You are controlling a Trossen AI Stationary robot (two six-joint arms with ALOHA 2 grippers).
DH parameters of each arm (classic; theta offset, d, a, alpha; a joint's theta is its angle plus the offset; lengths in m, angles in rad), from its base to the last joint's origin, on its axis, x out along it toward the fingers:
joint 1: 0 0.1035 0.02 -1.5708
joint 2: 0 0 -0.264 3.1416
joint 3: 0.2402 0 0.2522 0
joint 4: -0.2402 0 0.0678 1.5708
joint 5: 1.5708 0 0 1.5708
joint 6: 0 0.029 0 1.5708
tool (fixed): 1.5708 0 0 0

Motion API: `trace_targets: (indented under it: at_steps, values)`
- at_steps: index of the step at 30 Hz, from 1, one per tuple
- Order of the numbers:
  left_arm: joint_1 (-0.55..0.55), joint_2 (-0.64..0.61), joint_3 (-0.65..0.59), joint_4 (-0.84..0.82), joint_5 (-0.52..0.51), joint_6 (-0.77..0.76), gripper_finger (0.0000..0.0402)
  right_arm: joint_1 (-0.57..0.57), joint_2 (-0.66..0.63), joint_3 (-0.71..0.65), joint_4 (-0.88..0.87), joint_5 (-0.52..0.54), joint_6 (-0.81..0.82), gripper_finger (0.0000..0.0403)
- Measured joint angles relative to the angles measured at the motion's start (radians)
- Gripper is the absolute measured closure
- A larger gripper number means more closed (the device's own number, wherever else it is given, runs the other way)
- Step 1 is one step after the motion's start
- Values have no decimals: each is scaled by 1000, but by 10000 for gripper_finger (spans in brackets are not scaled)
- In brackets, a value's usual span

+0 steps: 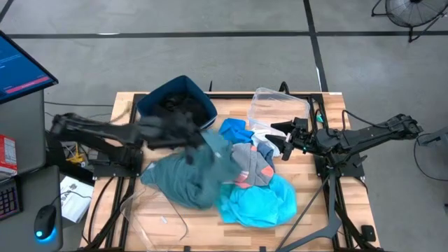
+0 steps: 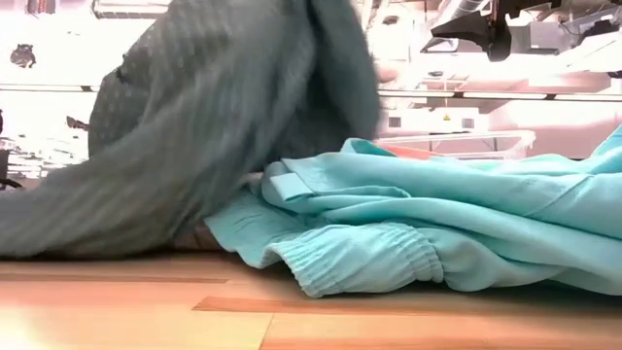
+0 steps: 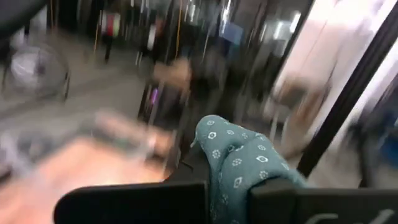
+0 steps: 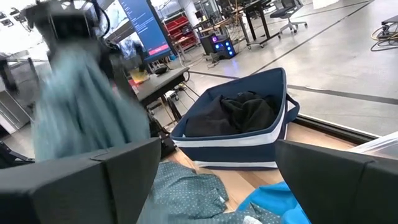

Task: Pick & Place Cloths
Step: Put the blue shirt into the blue bin

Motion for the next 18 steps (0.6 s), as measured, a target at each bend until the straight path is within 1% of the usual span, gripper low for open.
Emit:
trace_targets:
  at_steps: [2, 6, 9, 13, 18]
  values:
    - [14, -70, 0, 72, 13, 1, 401, 0, 0, 0, 0, 0, 0, 92]
    - [58, -183, 12, 245, 80, 30, 401, 0, 0, 0, 1, 0, 0, 92]
    - [95, -229, 68, 297, 82, 76, 401, 0, 0, 0, 1, 0, 0, 92]
    - [146, -230, 186, 300, 90, 132, 401, -5, 0, 0, 4, 0, 0, 92]
    - [222, -159, 382, 300, 192, 197, 401, -22, 0, 0, 8, 1, 8, 92]
